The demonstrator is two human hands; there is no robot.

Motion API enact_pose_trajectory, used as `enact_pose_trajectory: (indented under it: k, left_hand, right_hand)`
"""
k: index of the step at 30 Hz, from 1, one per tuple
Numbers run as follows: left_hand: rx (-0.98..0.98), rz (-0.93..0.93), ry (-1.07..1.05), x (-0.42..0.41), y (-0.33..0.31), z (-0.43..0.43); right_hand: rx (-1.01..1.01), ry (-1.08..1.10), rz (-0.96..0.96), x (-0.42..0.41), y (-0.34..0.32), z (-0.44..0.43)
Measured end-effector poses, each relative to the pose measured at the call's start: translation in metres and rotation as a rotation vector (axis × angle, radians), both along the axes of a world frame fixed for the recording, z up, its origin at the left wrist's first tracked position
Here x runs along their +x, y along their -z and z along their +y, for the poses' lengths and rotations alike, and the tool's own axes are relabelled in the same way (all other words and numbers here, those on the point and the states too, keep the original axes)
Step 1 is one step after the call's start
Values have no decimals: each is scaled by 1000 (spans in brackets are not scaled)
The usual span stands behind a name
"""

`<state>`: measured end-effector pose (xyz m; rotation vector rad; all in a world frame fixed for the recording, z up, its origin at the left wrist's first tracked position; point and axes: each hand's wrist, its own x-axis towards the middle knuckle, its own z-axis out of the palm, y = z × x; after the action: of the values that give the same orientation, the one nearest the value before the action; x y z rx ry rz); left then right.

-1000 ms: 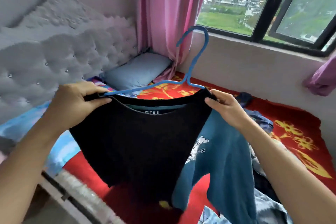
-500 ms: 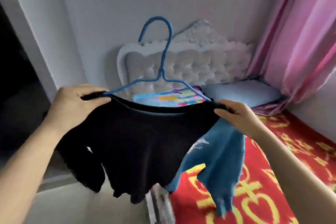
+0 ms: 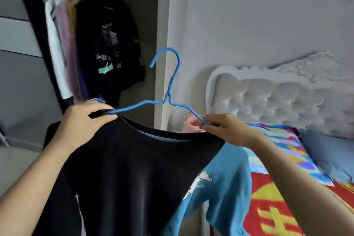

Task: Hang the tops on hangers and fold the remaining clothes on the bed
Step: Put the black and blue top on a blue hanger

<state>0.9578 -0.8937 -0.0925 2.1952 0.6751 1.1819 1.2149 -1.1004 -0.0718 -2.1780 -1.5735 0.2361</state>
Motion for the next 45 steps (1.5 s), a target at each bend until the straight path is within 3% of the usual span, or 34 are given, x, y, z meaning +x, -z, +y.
enact_pose_trajectory:
  k: [2, 7, 11, 15, 21, 25, 29, 35, 45]
  left_hand:
    - [-23, 4, -33, -22, 1, 25]
    - [-42, -20, -87, -65, -3, 96]
    - [-25, 48, -98, -84, 3, 150]
    - [126, 141, -153, -88, 14, 196]
    - [-67, 212, -183, -88, 36, 250]
    - [-133, 237, -168, -80, 41, 283]
    - [-77, 309, -214, -64, 35, 332]
    - [-64, 335, -226, -16, 21, 427]
    - [45, 320, -301, 78, -13, 556]
  right_hand:
    - [19, -20, 52, -18, -4, 36]
    - [96, -131, 503, -65, -23, 125]
    - [53, -149, 591, -100, -28, 188]
    - [114, 60, 658, -108, -19, 226]
    - [146, 486, 927, -74, -3, 275]
    - [138, 536, 1063, -52, 11, 330]
    - [106, 512, 1196, -34, 23, 403]
    - [87, 476, 1237, 13, 15, 510]
    - [485, 331, 1137, 91, -42, 618]
